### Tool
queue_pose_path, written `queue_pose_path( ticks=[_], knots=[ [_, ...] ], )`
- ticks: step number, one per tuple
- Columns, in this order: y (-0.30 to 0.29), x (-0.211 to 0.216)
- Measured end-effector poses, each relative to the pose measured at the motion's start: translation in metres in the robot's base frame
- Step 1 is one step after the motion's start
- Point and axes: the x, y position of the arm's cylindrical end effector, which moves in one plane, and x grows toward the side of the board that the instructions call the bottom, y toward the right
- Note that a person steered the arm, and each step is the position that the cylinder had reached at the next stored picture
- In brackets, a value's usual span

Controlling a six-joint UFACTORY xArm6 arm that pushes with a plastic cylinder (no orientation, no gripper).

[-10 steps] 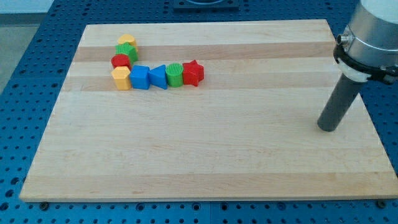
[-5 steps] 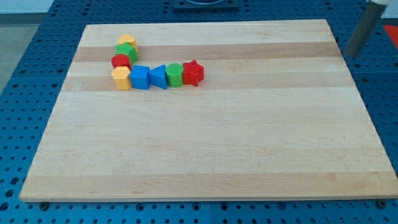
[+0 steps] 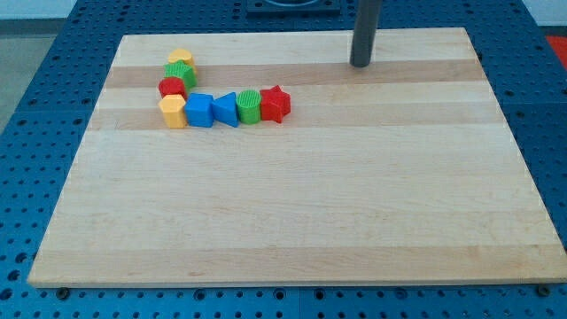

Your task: Move the blue cube slightly downwards

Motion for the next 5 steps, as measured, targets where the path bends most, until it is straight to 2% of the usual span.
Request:
queue_pose_path(
  ticks=[3,5],
  knots=[
    [-0.067,0.004],
    [-0.115,0.023]
  ],
)
